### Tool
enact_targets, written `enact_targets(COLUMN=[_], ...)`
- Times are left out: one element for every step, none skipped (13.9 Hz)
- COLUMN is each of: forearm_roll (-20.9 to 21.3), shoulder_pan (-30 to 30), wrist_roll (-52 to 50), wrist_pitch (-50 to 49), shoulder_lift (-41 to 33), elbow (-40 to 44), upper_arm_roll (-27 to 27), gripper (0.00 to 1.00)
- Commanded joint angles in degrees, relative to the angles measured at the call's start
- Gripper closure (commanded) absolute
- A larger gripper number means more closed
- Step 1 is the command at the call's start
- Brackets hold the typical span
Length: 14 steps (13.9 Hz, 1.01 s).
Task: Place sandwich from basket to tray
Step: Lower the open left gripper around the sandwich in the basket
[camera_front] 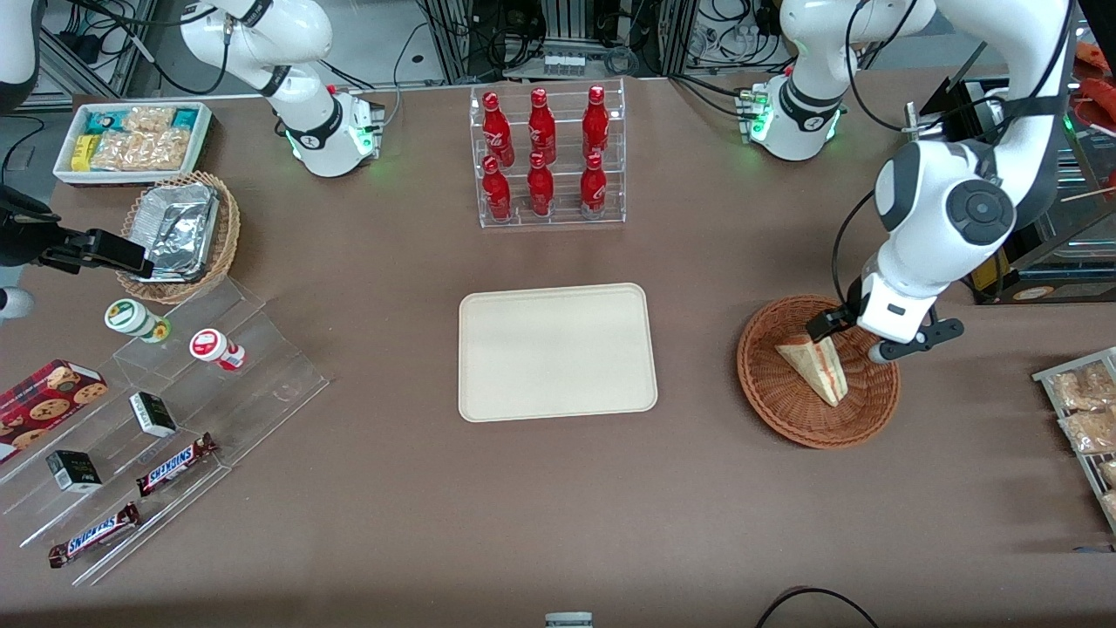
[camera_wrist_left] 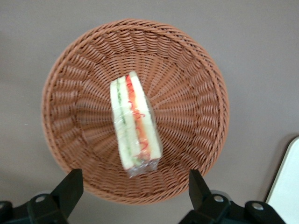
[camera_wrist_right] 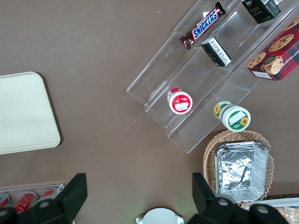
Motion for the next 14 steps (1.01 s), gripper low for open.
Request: enact_targets(forearm_roll=[0.86, 0.86, 0.86, 0.86, 0.86, 0.78, 0.77, 0.77, 0.77, 0.77, 0.77, 0.77, 0.77, 0.77], shoulder_pan=[-0.22, -0.13, -0.13, -0.13, -0.04, -0.04, -0.04, -0.04, -0.04, -0.04, -0.04, 0.05, 0.13, 0.22], wrist_roll=[-3.12, -4.77, -6.01, -6.11, -6.37, -6.89, -8.03, -9.00, -9.70, -9.89, -10.15, -10.15, -10.15, -10.15], wrist_pitch=[2.22, 3.88, 5.11, 5.21, 5.30, 5.30, 5.30, 5.73, 6.26, 6.35, 6.35, 6.35, 6.35, 6.44], shoulder_lift=[1.62, 2.06, 2.76, 3.38, 4.26, 4.70, 5.23, 5.67, 6.11, 6.54, 7.07, 7.60, 7.78, 8.13], elbow=[-0.05, -0.22, -0.40, -0.40, -0.31, -0.31, -0.23, -0.22, -0.31, -0.31, -0.31, -0.31, -0.31, -0.31], upper_arm_roll=[-0.06, -0.06, -0.06, 0.03, 0.03, 0.03, 0.12, 0.12, 0.12, 0.20, 0.29, 0.38, 0.47, 0.47], gripper=[0.00, 0.00, 0.00, 0.00, 0.00, 0.00, 0.00, 0.00, 0.00, 0.00, 0.00, 0.00, 0.00, 0.00])
